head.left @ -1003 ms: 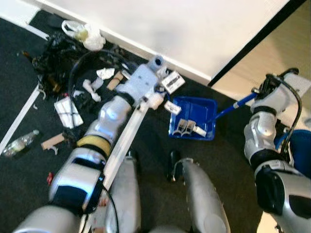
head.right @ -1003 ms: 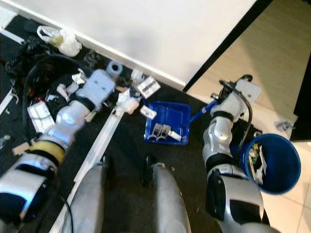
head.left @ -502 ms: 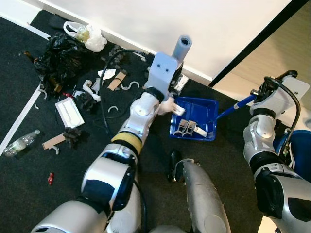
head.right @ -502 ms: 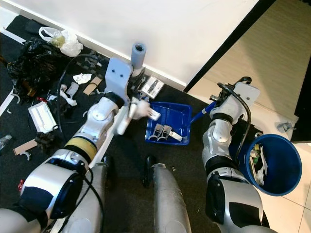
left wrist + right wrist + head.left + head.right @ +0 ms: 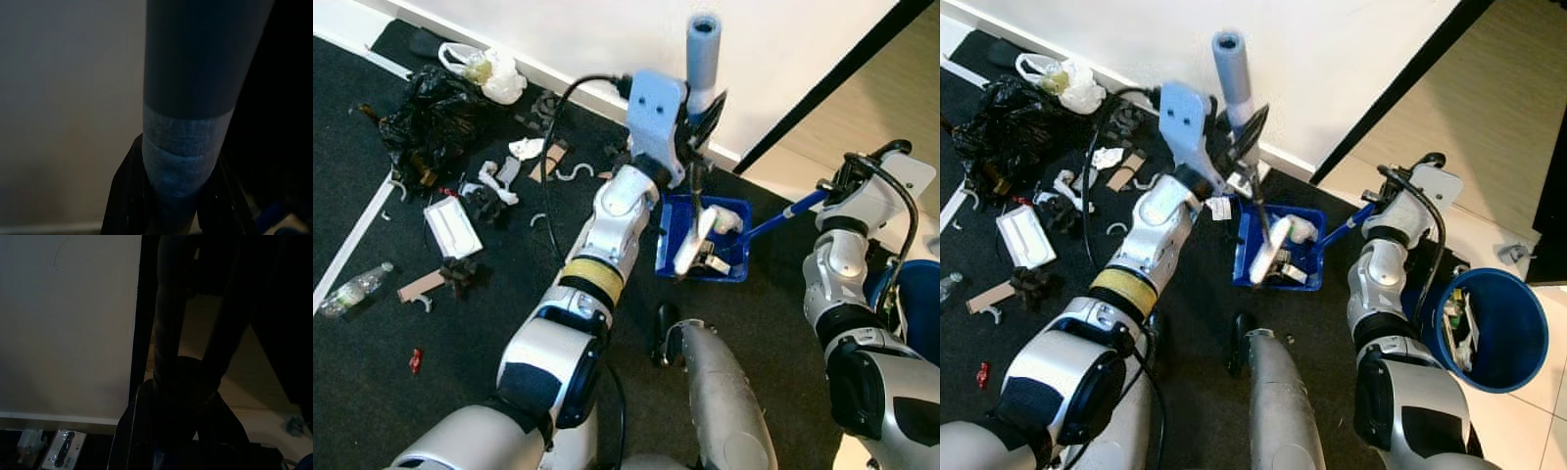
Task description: Sweep floor
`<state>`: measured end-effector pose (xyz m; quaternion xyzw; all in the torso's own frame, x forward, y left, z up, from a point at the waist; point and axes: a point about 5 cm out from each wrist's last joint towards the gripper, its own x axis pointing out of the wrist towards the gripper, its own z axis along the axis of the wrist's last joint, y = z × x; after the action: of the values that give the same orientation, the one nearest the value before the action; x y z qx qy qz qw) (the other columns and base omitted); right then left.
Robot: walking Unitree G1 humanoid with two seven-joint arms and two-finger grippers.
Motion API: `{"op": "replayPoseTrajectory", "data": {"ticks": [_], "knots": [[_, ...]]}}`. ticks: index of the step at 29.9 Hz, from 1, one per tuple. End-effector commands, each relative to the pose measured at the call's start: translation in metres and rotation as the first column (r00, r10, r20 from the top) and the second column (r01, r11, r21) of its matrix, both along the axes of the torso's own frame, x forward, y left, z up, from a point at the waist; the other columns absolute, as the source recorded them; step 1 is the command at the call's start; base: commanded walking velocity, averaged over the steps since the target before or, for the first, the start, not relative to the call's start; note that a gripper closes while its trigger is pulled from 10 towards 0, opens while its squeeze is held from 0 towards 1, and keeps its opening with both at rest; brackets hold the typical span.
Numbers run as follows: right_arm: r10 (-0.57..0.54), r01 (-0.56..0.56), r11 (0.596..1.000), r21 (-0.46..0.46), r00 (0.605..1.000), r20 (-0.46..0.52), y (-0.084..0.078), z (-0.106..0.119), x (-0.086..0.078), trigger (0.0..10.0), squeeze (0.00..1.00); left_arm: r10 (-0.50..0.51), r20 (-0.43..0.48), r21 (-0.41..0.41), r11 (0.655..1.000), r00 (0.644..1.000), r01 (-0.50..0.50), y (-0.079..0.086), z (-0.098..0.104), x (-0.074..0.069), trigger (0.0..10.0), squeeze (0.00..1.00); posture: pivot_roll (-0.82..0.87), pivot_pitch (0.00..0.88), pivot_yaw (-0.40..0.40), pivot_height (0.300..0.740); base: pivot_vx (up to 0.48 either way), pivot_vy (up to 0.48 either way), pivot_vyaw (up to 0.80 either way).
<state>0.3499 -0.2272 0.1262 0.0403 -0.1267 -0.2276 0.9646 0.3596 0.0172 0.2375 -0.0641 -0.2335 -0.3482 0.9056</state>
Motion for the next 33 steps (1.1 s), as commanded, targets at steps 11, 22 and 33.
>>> {"op": "replayPoseTrajectory", "data": {"ticks": [11, 22, 33], "knots": [[0.014, -0.009, 1.0, 0.03, 0.983, -0.185, 0.004, -0.041, -0.015, 10.0, 0.0, -0.096, 0.03, 0.04, 0.995, 0.995, 0.095, 0.047, 0.016, -0.032, 10.0, 0.0, 0.14, 0.385, -0.057, 0.74, 0.0, 0.0, 0.0], [0.109, -0.102, 0.994, 0.042, 0.964, -0.242, 0.004, -0.042, -0.009, 10.0, 0.0, 0.103, -0.044, 0.256, 0.963, 0.994, -0.089, 0.123, -0.014, -0.066, 10.0, 0.0, 0.19, 0.23, -0.109, 0.74, 0.0, 0.0, 0.0], [0.166, -0.137, 0.978, 0.158, 0.969, -0.184, -0.002, -0.04, -0.008, 10.0, 0.0, 0.419, 0.005, 0.318, 0.86, 0.908, -0.398, 0.167, -0.011, -0.052, 10.0, 0.0, 0.16, 0.114, -0.106, 0.74, 0.0, 0.0, 0.0]]}}
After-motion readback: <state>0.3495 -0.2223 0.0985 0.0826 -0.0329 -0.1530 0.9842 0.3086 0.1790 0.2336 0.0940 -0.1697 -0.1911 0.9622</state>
